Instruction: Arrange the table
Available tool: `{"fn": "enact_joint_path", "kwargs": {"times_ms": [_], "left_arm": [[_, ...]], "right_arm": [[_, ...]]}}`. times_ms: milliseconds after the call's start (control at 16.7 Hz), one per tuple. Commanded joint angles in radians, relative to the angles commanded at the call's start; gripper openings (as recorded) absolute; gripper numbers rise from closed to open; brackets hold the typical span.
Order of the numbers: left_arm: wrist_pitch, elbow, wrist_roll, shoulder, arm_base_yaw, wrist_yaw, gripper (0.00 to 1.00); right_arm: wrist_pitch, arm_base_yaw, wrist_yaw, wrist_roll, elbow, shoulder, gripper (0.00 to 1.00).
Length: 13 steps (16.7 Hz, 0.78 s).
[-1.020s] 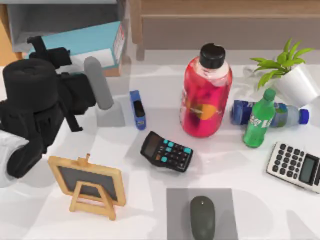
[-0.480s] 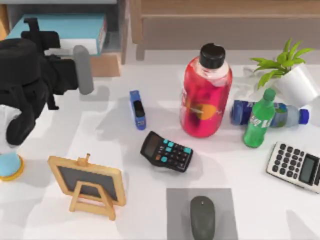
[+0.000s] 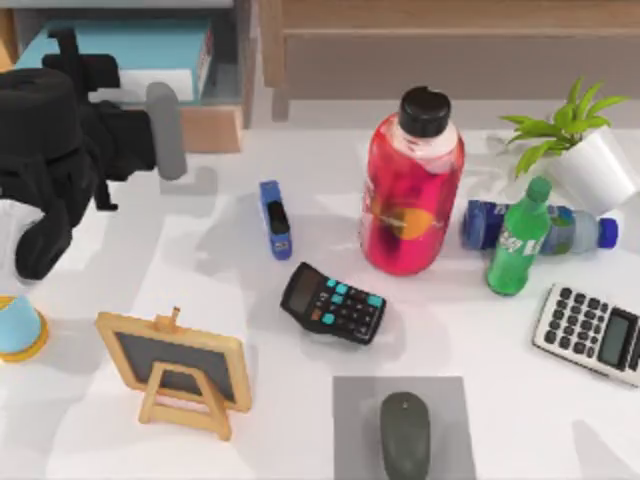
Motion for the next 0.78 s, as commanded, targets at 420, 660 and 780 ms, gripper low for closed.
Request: {"fn": "enact_joint_path", "kwargs": {"times_ms": [420, 660, 780], "left_arm": [[-0.010, 0.088, 0.001, 0.084, 0.008, 0.013, 0.00], [-0.010, 0.088, 0.001, 0.084, 0.008, 0.013, 0.23], [-0.010, 0.088, 0.001, 0.084, 0.008, 0.013, 0.38]], "right_arm": [[0.000, 0.000, 0.000, 0.000, 0.000, 0.000, 1.00], [0.000, 0.000, 0.000, 0.000, 0.000, 0.000, 1.00], [0.000, 0.000, 0.000, 0.000, 0.000, 0.000, 1.00]]}}
